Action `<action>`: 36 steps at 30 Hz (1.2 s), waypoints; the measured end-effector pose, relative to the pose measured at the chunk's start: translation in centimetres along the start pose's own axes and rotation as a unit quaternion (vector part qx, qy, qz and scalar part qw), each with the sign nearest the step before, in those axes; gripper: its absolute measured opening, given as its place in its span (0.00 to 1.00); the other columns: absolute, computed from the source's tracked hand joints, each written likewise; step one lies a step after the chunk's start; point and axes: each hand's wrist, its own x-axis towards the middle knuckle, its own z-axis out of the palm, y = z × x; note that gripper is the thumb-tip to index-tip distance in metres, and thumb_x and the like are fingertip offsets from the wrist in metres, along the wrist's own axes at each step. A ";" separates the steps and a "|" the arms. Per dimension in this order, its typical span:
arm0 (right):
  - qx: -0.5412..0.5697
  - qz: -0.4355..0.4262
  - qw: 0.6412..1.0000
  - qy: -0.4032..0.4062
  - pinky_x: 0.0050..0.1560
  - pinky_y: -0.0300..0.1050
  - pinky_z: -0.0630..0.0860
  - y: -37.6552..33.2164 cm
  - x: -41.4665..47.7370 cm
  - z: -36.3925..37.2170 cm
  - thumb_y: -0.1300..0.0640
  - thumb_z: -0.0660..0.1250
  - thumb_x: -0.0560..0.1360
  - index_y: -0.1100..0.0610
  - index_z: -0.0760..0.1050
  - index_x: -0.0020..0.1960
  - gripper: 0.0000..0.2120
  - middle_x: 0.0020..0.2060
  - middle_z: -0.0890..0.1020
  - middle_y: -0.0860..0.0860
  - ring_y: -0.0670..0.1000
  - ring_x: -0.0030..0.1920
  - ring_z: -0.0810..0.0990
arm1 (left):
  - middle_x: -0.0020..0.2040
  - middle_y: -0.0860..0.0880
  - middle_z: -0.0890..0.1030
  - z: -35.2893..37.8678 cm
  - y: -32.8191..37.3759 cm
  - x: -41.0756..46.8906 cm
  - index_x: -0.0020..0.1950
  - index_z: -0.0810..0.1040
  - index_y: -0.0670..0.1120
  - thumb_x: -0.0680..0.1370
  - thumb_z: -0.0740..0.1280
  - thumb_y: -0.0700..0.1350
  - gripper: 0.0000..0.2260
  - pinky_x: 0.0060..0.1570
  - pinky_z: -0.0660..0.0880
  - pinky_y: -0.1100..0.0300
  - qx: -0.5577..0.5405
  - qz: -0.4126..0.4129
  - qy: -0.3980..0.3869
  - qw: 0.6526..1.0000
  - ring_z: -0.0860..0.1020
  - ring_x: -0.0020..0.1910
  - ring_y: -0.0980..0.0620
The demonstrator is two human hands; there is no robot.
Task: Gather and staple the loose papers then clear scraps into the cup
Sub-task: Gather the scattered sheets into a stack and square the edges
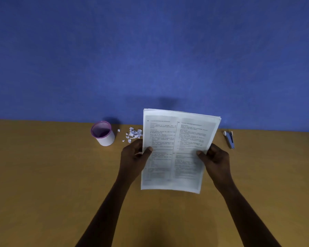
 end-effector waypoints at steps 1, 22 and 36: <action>0.026 0.005 1.000 -0.001 0.50 0.41 0.83 -0.3 0.0 -0.1 0.71 0.70 0.77 0.54 0.83 0.57 0.15 0.52 0.88 0.47 0.48 0.53 0.87 | 0.53 0.55 0.88 -0.2 0.6 0.5 0.58 0.84 0.47 0.79 0.71 0.36 0.10 0.52 0.85 0.51 -0.029 -0.001 -0.010 1.000 0.87 0.52 0.54; 0.139 0.109 0.983 -0.058 0.48 0.55 0.84 -2.7 -1.2 -0.8 0.69 0.64 0.79 0.61 0.80 0.62 0.14 0.54 0.87 0.59 0.62 0.53 0.87 | 0.42 0.48 0.76 0.9 8.3 6.0 0.52 0.77 0.48 0.82 0.65 0.63 0.18 0.45 0.70 0.56 -0.453 -0.221 -0.234 0.831 0.76 0.40 0.51; 0.104 0.094 0.989 -0.043 0.43 0.43 0.83 -2.5 -1.3 0.3 0.68 0.62 0.81 0.63 0.78 0.62 0.11 0.53 0.87 0.54 0.55 0.51 0.87 | 0.56 0.39 0.78 0.9 7.3 5.2 0.62 0.74 0.44 0.86 0.60 0.54 0.14 0.53 0.79 0.48 -0.476 -0.212 -0.143 0.841 0.81 0.49 0.44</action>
